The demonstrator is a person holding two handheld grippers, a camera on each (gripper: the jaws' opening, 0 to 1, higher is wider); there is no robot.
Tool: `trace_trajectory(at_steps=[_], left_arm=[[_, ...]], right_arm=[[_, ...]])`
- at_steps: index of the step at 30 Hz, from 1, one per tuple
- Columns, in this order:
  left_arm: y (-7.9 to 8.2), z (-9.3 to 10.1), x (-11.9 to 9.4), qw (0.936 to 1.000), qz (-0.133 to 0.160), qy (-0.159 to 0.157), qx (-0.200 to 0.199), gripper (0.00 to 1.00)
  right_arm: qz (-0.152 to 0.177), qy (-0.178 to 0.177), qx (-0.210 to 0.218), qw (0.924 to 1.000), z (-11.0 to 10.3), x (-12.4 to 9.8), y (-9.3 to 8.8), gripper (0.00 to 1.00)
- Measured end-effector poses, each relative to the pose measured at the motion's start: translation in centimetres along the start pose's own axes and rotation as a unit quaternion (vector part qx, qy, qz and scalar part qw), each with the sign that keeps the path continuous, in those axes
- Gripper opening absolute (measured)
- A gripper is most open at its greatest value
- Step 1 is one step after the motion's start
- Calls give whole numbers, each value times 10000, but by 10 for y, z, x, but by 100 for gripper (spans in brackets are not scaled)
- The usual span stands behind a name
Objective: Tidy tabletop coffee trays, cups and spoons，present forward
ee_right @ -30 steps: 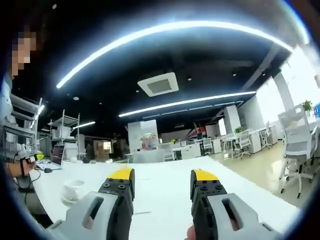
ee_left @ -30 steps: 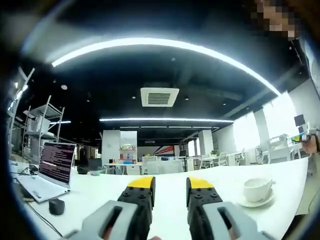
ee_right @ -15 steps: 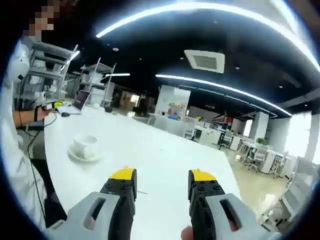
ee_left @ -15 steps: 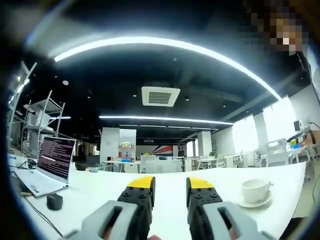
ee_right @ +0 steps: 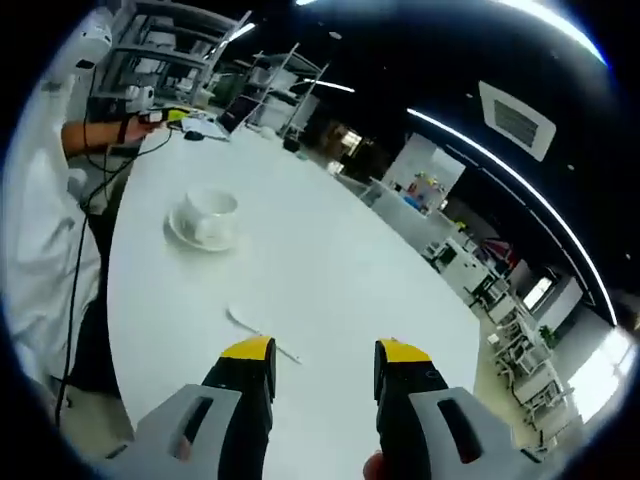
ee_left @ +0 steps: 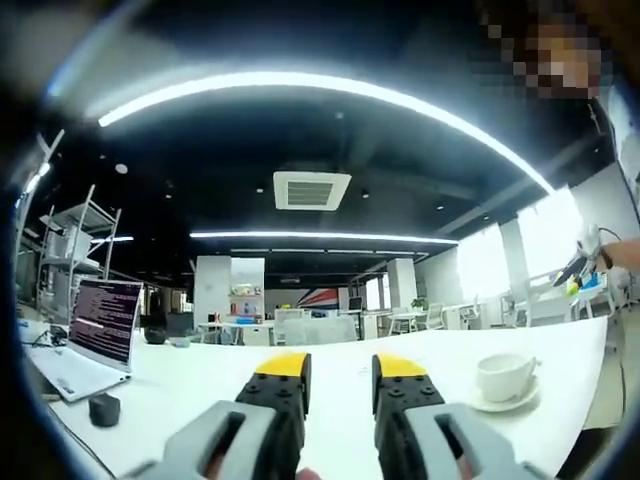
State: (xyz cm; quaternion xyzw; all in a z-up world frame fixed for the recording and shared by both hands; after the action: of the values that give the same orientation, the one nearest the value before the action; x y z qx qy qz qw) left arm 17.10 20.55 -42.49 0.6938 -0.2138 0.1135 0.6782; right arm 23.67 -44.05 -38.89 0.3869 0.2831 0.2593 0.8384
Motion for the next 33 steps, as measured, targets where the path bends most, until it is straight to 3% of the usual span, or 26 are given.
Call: trace_trajectory(at_steps=[8,15,30,33], left_arm=[[5,9,-5,9996,-23,-194,186,28],[4,12,-11,9991,-133,-238,326,28],[3,18,-21,9986,-245,-312,336,29],[-1,23,-23,9975,-364,-448,408,29]], right_arm=[[-391,1016,-338,9935,0,26,2,37],[-985,1929,-904,9721,-10,48,-6,34],[-1392,2653,-1192,9466,-19,82,-17,31],[-1545,2850,-1284,9372,-22,89,-21,31]])
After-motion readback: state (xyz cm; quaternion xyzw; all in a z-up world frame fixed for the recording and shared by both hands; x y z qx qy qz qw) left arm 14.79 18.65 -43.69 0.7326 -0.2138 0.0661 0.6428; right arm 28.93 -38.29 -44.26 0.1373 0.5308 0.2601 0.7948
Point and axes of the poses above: the point that each gripper's makers call its tool centre point, and the gripper's own axes: x roughly forward along the fingers, z roughly to its right, y roughly out of its top, the point moved 6 cm from there along -x, roughly backward along the fingers, and after that the axes turned 14 degrees about z, right-handed, at the moved point
